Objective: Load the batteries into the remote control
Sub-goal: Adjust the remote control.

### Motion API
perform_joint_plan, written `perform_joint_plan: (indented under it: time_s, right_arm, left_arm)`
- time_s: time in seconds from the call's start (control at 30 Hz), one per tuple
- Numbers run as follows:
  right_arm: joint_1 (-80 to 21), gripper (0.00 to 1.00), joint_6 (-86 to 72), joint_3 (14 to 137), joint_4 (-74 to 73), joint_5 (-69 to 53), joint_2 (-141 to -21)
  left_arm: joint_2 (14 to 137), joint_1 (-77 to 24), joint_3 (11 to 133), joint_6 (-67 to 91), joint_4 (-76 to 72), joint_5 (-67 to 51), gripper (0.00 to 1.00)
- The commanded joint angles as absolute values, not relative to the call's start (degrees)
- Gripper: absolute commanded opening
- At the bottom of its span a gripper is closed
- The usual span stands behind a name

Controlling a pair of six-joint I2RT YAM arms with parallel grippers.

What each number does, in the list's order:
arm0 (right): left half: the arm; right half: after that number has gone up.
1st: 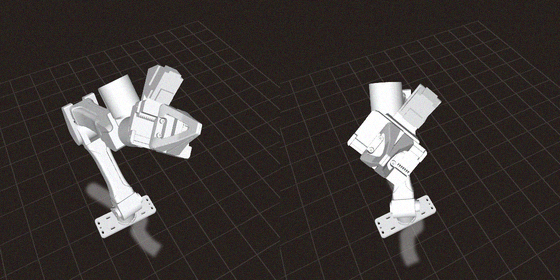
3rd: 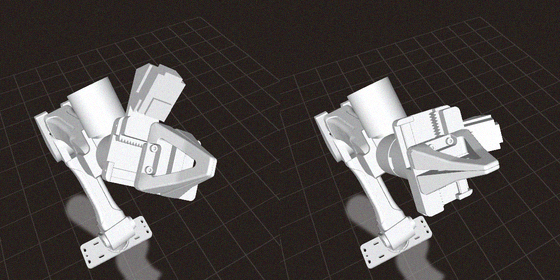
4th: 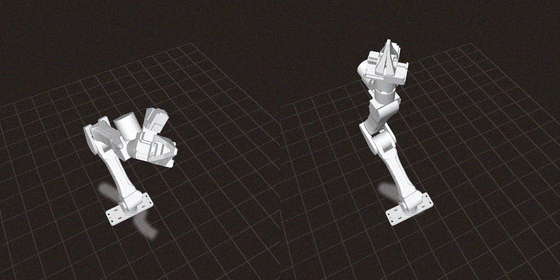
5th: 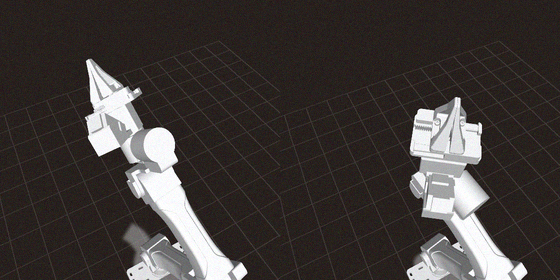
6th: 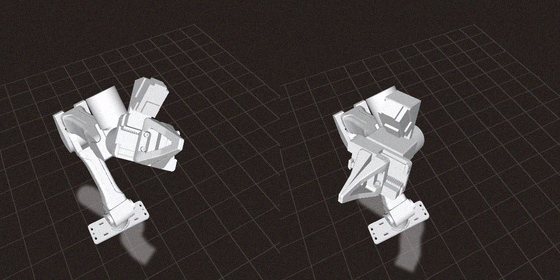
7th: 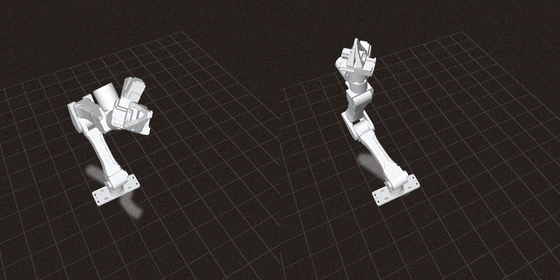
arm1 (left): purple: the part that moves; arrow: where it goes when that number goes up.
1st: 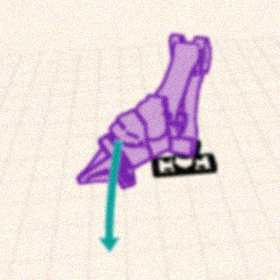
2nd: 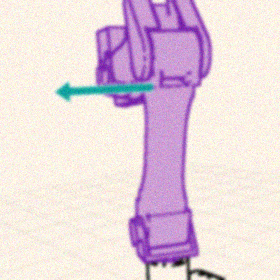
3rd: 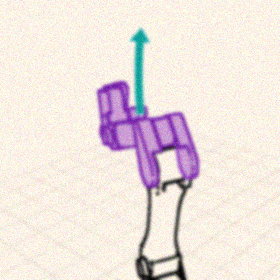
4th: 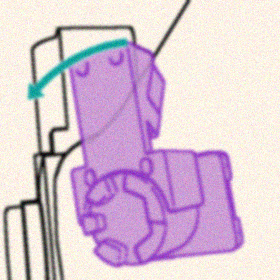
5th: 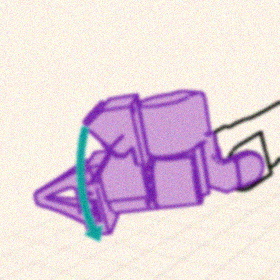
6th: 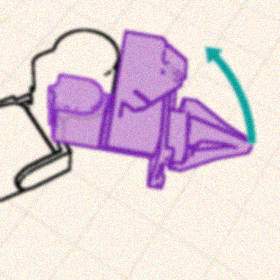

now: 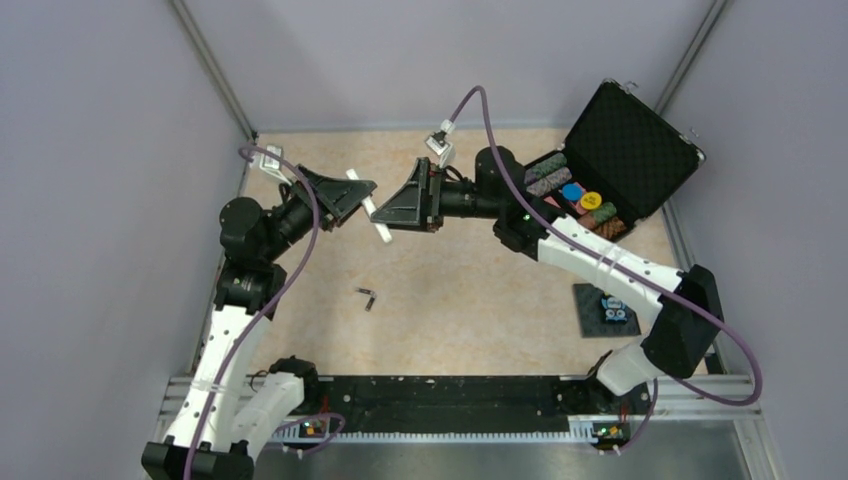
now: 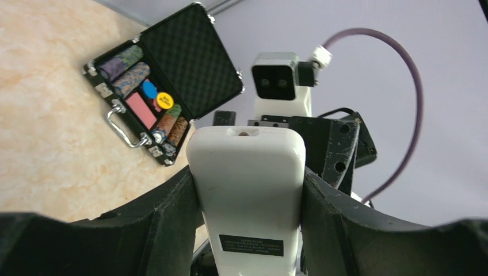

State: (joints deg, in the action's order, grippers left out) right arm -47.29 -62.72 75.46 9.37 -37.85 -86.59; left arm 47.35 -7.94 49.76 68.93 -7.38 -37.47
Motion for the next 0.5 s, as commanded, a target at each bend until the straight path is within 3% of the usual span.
perform_joint_plan:
  time_s: [0.0,0.37,0.47]
  right_arm:
    - [-48.1,0.93,-52.3,77.4,2.2,-27.2,-81.0]
    - [-61.8,0.94,-28.2,83.5,-9.9,2.7,-80.9]
    - [-63.5,0.89,-26.0,84.5,-11.0,6.0,-82.6]
  left_arm:
    - [46.5,-8.1,56.0,64.9,5.4,-29.3,0.00]
    - [47.3,-8.1,59.9,68.2,24.7,-18.9,0.00]
    - [47.0,-8.1,59.7,69.8,25.5,-18.5,0.00]
